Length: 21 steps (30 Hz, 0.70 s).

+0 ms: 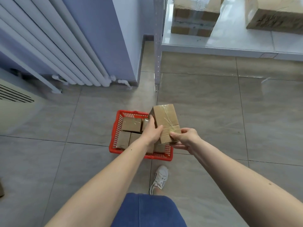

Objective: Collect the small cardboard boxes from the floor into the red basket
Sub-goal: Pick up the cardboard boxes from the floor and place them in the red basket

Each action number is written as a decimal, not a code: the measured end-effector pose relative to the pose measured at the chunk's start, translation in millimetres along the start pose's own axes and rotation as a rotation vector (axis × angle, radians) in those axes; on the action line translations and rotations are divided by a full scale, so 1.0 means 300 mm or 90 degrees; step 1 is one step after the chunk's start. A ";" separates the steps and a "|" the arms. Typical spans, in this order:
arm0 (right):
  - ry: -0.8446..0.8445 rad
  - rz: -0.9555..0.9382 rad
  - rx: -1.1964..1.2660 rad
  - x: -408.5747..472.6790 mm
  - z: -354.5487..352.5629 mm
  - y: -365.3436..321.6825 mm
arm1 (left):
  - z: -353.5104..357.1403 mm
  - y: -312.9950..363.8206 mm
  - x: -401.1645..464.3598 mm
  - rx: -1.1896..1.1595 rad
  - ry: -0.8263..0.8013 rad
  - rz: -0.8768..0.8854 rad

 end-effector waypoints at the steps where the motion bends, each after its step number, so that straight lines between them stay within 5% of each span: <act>1: 0.015 -0.002 -0.005 0.026 0.006 0.006 | 0.001 -0.012 0.024 0.004 0.004 0.003; 7: 0.099 0.007 0.016 0.186 0.056 0.109 | 0.044 -0.162 0.169 0.053 0.046 -0.025; 21: 0.218 0.059 0.038 0.613 0.133 0.640 | 0.312 -0.668 0.426 0.100 -0.170 -0.032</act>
Point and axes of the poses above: each hand's wrist, its own x-axis towards the middle knuckle, its own z-axis out of the palm, y = z × x, the point moved 5 cm from there along x, towards the middle knuckle, and after that the axes turned 7 degrees about x, right-handed, at the moved point
